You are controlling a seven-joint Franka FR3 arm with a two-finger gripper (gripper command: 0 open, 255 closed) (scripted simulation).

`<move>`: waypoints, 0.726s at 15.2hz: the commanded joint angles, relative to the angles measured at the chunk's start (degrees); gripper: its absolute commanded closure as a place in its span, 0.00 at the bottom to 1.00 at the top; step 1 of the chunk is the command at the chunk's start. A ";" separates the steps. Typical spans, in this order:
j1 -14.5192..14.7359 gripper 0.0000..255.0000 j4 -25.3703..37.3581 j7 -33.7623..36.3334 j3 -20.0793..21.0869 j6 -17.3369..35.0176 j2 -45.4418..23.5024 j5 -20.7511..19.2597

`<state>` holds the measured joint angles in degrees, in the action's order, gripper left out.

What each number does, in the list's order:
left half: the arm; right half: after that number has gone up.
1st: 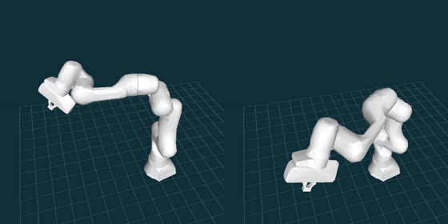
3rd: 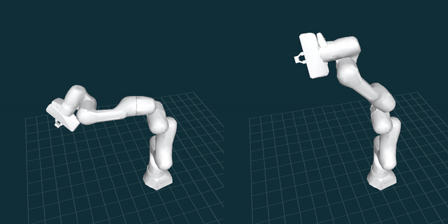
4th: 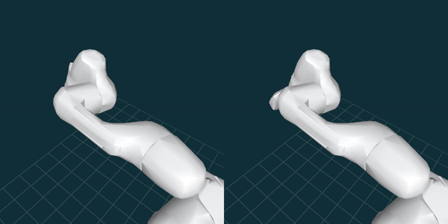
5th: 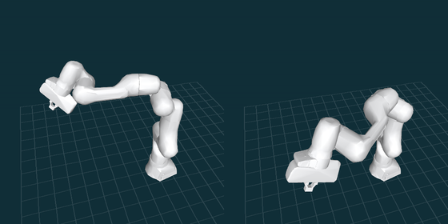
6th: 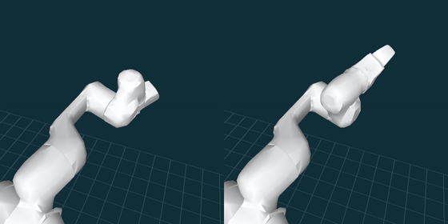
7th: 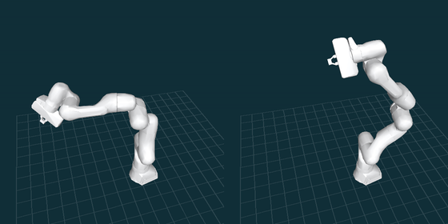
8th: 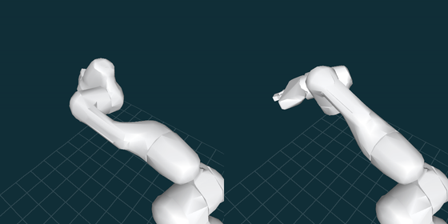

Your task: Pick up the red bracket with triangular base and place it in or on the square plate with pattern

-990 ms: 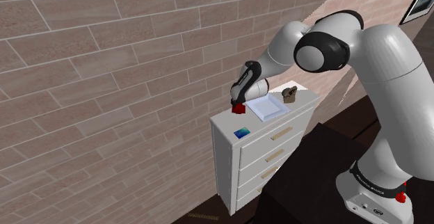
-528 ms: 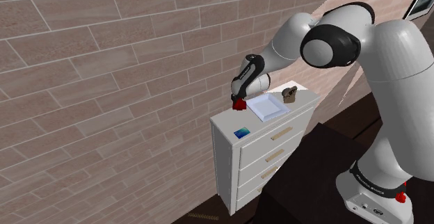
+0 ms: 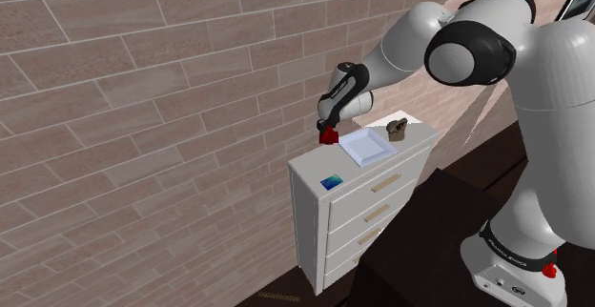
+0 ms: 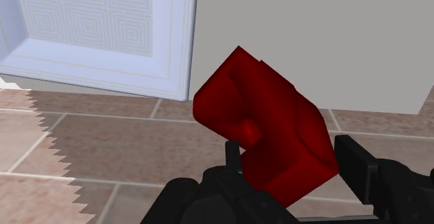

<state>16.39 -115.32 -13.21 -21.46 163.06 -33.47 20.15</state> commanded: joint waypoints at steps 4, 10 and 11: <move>-1.29 1.00 -3.25 -2.32 -0.70 -0.16 3.66 -0.35; -8.50 1.00 -10.27 -11.44 0.54 1.86 9.52 1.26; -9.83 1.00 -11.21 -13.06 0.77 2.04 10.39 1.59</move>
<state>8.17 -125.65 -24.28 -20.95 165.03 -24.05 21.40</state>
